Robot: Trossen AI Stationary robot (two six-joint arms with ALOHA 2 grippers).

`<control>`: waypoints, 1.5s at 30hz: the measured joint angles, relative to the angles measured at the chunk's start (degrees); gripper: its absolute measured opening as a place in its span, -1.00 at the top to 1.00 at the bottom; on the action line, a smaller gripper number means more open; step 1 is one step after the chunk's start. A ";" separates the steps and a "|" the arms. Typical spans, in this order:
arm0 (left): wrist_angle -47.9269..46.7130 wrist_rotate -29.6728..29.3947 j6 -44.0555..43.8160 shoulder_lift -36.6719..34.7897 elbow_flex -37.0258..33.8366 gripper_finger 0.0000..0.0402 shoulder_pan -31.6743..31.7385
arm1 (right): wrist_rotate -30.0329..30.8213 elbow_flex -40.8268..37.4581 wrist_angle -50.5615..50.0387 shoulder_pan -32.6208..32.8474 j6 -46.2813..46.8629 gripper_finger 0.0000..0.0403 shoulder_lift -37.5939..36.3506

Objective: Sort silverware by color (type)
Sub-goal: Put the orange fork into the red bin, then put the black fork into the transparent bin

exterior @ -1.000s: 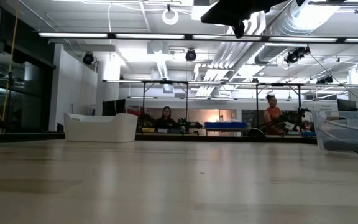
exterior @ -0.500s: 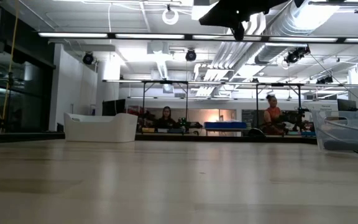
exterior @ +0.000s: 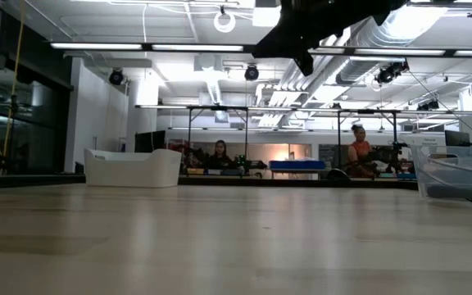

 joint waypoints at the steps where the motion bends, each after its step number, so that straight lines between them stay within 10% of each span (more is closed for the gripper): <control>1: 0.31 0.43 0.36 0.00 -0.43 1.00 -0.02 | -0.06 0.00 0.02 0.01 0.02 1.00 0.20; 30: 5.97 7.37 8.46 0.50 -3.21 0.97 0.11 | -7.31 0.00 2.71 0.00 -6.64 1.00 -7.66; 45: 5.97 7.61 8.27 0.50 -3.21 0.65 0.15 | -7.26 0.00 0.27 0.00 -6.64 1.00 -12.91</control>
